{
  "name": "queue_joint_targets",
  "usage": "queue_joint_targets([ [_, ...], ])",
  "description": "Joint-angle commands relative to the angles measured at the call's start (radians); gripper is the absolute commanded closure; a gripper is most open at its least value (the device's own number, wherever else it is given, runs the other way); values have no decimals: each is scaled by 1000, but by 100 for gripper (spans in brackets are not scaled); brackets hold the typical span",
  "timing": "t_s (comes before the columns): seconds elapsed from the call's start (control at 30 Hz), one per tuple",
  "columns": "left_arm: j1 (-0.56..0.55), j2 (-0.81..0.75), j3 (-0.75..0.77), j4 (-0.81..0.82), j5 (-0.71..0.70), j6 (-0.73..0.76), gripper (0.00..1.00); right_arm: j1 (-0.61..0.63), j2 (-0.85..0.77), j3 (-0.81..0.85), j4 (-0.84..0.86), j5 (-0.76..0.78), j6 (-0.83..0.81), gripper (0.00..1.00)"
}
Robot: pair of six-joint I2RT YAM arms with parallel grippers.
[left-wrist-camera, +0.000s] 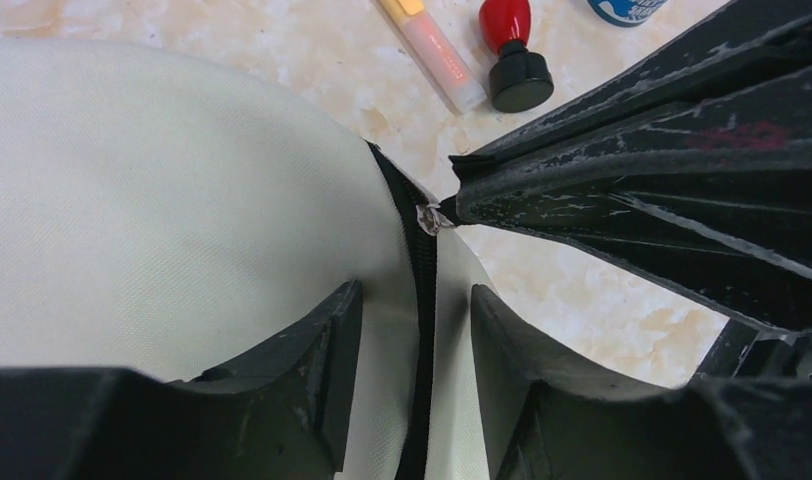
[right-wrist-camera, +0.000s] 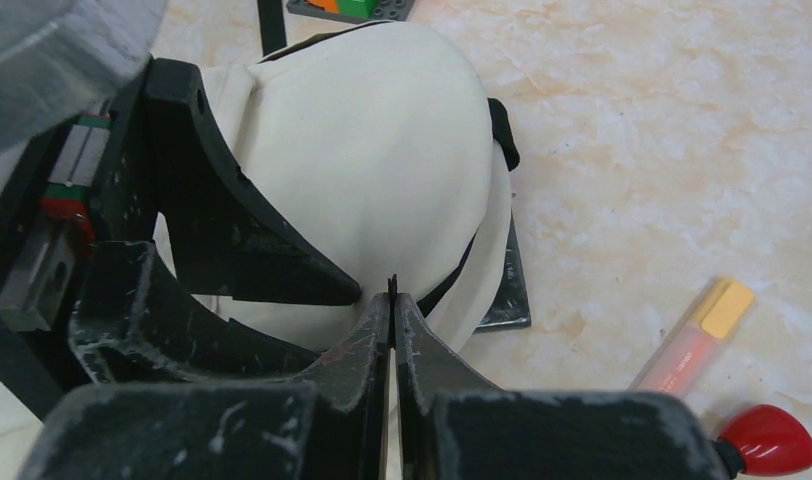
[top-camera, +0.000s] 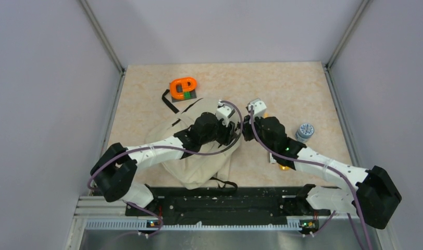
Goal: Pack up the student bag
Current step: Unzip the student bag at the center of the board.
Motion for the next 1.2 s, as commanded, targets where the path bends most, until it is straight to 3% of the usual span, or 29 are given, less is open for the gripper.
queue_joint_targets([
  [0.0,-8,14,34,63,-3,14,54,-8,-37,0,62,3,16,100],
  [0.07,-11,22,34,64,0,19,65,-7,-36,-1,63,5,16,100],
  [0.17,-14,25,34,54,4,26,99,-8,-36,-3,63,34,18,100],
  [0.6,-48,-22,-19,-19,65,60,100,-8,1,-31,143,250,-15,100],
  [1.17,-102,-143,-164,-169,37,-1,100,-8,82,1,163,276,-18,100],
])
